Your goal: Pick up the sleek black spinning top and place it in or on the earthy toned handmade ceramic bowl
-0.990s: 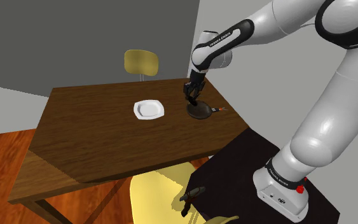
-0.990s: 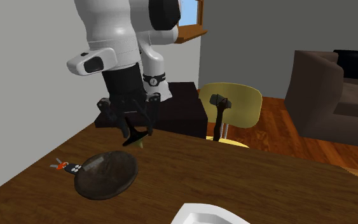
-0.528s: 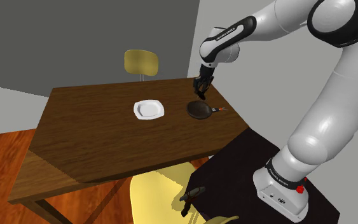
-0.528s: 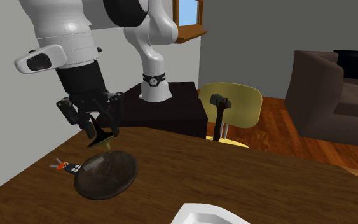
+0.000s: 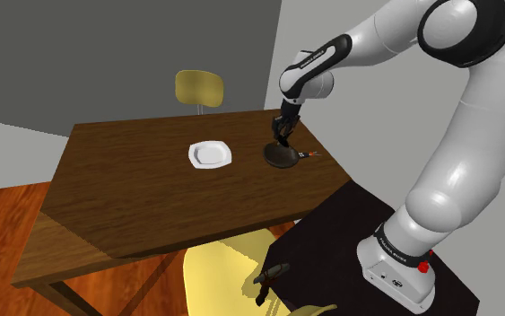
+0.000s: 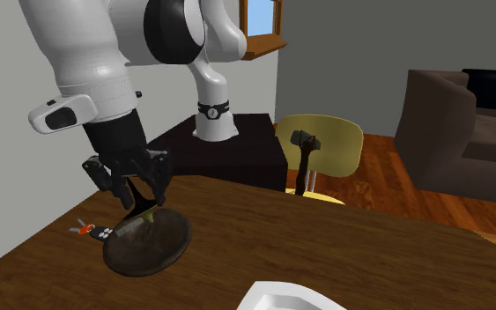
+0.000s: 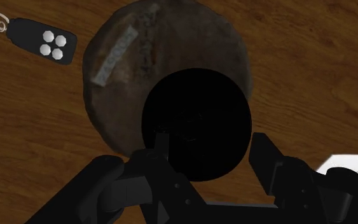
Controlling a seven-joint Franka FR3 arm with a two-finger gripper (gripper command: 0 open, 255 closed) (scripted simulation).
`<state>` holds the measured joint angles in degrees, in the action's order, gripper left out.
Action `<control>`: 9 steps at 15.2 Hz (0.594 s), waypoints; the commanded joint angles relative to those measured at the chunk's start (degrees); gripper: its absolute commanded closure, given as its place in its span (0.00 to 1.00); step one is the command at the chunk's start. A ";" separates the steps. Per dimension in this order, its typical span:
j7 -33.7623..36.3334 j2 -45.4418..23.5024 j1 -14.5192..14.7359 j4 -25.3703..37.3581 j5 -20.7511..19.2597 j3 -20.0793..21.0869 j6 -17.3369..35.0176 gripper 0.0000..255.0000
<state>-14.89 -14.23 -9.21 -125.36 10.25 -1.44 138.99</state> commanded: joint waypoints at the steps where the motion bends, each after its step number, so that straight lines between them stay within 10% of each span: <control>1: -0.35 -1.42 -0.06 0.01 0.31 0.10 1.42 1.00; 9: -1.36 -5.23 -0.26 -0.22 1.25 0.50 5.43 1.00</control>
<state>-16.17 -19.23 -9.44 -125.60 11.44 -0.96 144.17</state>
